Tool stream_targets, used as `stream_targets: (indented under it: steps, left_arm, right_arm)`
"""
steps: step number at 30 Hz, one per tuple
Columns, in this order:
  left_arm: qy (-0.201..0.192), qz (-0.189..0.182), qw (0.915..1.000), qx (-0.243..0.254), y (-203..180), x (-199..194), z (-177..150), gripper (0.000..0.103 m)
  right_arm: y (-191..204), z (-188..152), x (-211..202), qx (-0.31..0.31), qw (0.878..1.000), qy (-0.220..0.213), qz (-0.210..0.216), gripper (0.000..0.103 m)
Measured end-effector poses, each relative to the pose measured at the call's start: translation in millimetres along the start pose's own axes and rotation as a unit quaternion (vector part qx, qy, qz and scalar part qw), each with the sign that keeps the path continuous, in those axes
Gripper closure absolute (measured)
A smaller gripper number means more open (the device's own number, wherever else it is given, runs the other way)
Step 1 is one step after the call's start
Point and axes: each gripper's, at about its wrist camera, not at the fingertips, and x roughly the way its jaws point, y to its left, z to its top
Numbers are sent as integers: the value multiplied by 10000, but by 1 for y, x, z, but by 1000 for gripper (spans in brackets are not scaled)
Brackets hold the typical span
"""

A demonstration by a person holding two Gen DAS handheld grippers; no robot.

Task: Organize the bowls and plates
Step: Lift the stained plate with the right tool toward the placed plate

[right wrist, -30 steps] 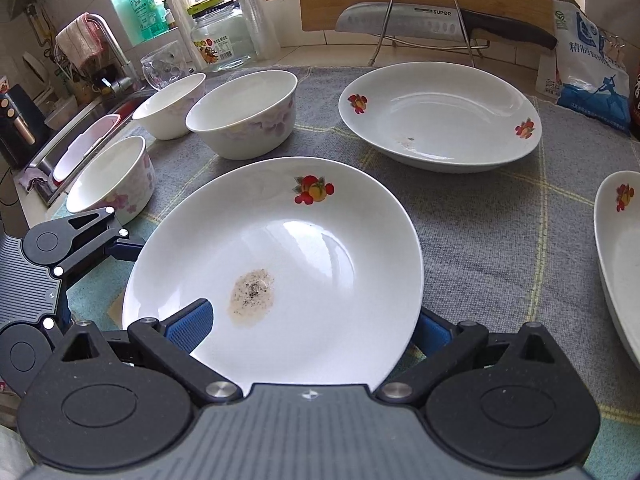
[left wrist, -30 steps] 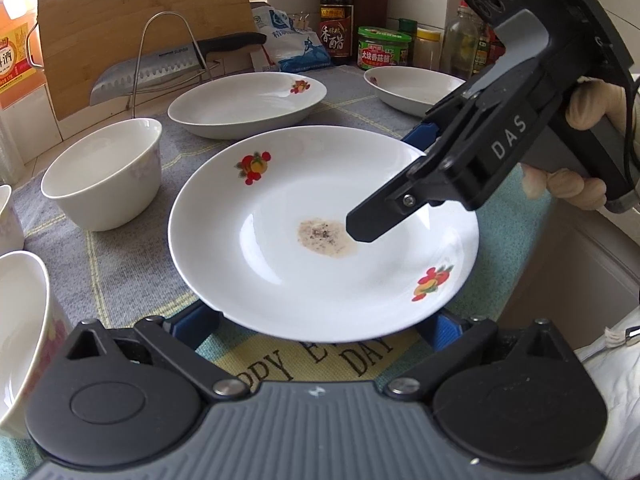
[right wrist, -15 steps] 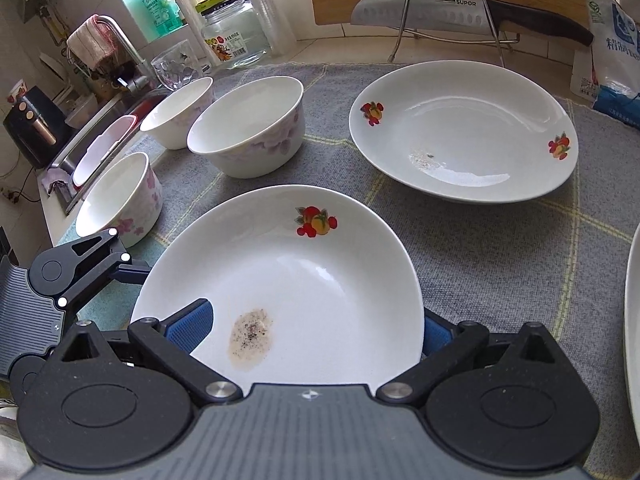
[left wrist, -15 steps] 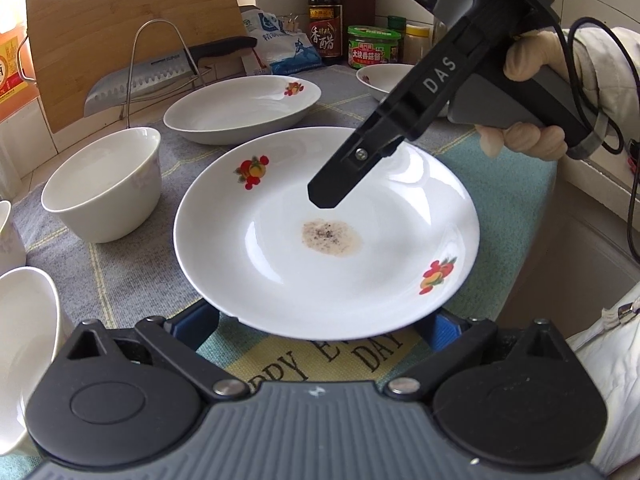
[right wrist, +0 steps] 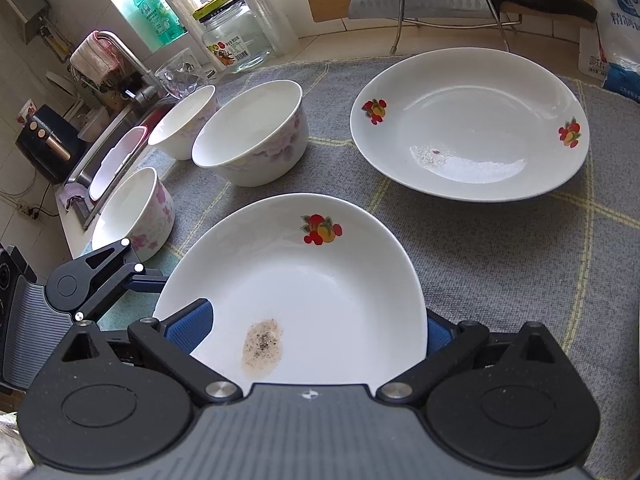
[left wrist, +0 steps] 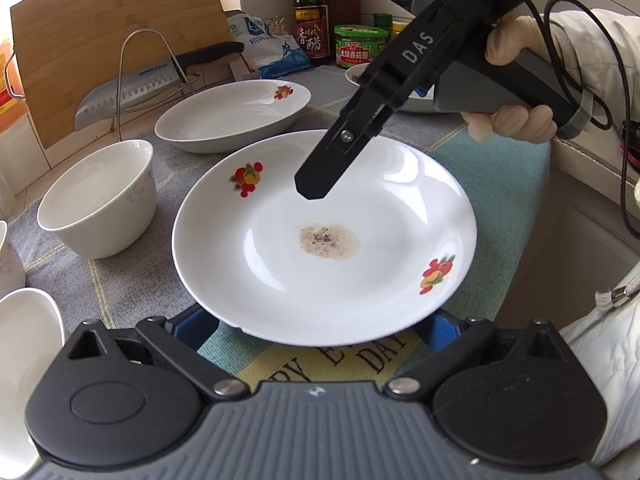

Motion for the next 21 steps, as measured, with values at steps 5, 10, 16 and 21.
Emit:
stream_targets:
  steps: [5, 10, 16, 21]
  left_arm:
    - [9, -18, 10000, 24, 1, 0, 1, 2]
    - [-35, -47, 10000, -6, -1, -1, 5, 2]
    - [-67, -69, 9999, 32, -2, -2, 12, 2]
    - [-78, -99, 9998, 145, -5, -2, 20, 2]
  right_arm:
    - [0, -1, 0, 66, 10000, 13, -52, 0]
    - [2, -2, -5, 83, 9999, 23, -143, 0]
    - [2, -2, -16, 89, 9998, -73, -176, 0]
    - [0, -5, -25, 122, 9996, -173, -208, 0]
